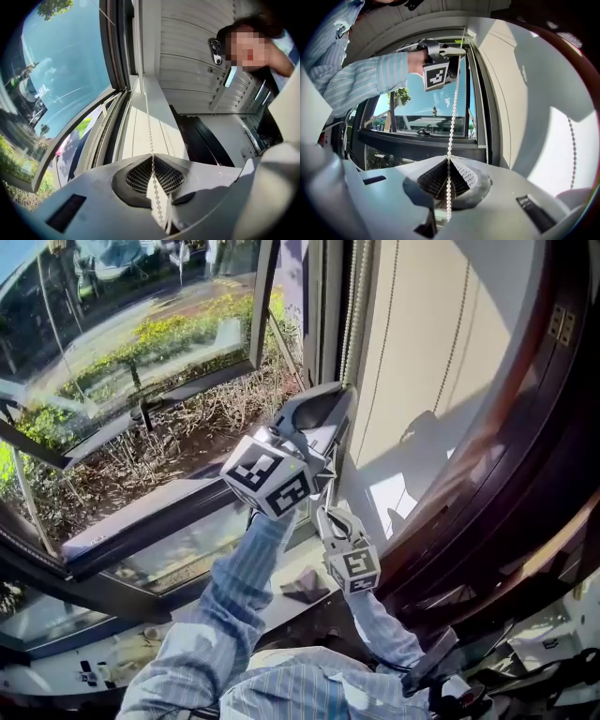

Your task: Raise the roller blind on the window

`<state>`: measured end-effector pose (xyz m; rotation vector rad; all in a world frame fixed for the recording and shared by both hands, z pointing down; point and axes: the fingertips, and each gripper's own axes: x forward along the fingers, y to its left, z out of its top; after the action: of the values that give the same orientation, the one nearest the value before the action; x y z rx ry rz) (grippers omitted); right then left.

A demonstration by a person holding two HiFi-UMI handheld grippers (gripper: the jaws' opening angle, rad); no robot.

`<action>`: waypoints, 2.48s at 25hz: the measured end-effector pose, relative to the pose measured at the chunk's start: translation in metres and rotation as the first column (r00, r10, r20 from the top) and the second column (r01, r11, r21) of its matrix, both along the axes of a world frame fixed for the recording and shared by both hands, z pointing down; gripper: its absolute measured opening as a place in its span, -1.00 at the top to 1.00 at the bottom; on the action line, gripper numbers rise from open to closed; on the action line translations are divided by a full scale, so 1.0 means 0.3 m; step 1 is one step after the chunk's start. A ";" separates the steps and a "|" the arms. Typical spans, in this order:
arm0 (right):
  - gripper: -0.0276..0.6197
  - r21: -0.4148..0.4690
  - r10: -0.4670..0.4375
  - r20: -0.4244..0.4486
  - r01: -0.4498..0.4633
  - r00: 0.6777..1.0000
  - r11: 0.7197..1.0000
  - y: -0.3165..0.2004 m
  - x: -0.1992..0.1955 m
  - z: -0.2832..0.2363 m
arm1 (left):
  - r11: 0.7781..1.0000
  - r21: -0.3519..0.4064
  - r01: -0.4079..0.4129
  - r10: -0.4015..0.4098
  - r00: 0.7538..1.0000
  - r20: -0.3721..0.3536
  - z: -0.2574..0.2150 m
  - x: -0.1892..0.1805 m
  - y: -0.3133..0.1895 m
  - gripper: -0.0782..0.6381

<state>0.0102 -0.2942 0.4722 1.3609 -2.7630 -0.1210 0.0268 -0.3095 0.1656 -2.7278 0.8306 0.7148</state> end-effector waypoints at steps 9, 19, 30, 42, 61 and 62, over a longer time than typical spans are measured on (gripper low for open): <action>0.88 -0.387 0.017 -0.150 -0.074 0.989 0.919 0.053 0.025 0.585 | 0.977 -0.197 0.085 -0.069 0.994 0.085 0.568 -0.004 -0.055 0.75; 0.89 -0.597 -0.041 -0.230 -0.108 0.972 0.795 0.195 0.018 0.883 | 0.958 -0.286 0.013 0.002 0.999 0.051 0.864 -0.041 0.004 0.75; 0.88 -0.469 0.093 -0.127 -0.142 0.988 0.872 0.228 0.048 0.625 | 0.979 -0.203 0.031 -0.004 0.991 0.135 0.823 -0.130 0.058 0.75; 0.53 -0.212 0.197 0.075 -0.177 0.978 0.961 0.313 0.082 0.172 | 0.966 -0.232 0.112 -0.107 0.994 0.037 0.822 -0.309 0.177 0.29; 0.90 -0.241 -0.156 0.099 0.175 0.983 0.954 1.002 0.133 0.222 | 0.813 -0.480 0.329 -0.332 0.940 0.082 1.170 -0.182 1.089 0.77; 0.90 -0.248 -0.170 0.106 0.191 0.980 0.950 1.036 0.128 0.228 | 0.800 -0.500 0.333 -0.340 0.937 0.080 1.181 -0.181 1.134 0.77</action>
<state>0.0487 0.0165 0.5407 1.0722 -2.8418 0.2836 -0.0275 0.0308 0.5198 -2.8680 1.6675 0.4858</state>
